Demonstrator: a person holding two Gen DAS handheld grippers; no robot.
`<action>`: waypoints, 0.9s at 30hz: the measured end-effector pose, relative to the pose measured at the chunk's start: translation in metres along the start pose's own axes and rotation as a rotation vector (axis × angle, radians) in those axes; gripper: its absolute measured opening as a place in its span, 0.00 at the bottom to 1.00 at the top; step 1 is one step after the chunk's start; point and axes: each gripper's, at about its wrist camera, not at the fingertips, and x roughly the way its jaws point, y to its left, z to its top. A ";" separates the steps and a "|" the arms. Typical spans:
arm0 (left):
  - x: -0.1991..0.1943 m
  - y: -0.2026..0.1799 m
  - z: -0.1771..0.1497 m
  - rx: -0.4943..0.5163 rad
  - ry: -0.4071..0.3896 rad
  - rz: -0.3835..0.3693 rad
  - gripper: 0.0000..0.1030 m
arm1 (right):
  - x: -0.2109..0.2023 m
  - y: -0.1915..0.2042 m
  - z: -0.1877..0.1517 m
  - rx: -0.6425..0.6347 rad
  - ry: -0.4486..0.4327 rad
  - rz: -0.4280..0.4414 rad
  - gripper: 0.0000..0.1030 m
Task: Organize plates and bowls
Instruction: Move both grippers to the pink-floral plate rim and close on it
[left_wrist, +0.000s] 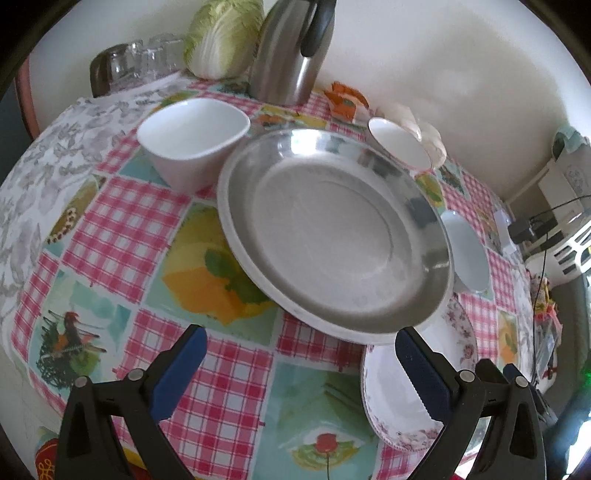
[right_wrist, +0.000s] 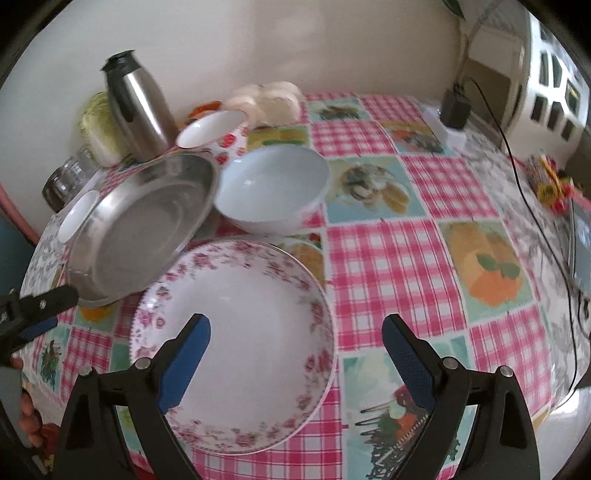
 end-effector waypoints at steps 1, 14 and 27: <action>0.001 -0.002 -0.001 0.007 0.007 0.010 1.00 | 0.003 -0.004 0.000 0.013 0.012 0.002 0.92; 0.029 -0.046 -0.021 0.171 0.100 0.075 0.92 | 0.039 -0.017 -0.008 0.061 0.150 0.012 0.92; 0.057 -0.074 -0.024 0.240 0.140 0.095 0.85 | 0.035 -0.025 0.006 0.092 0.079 0.006 0.92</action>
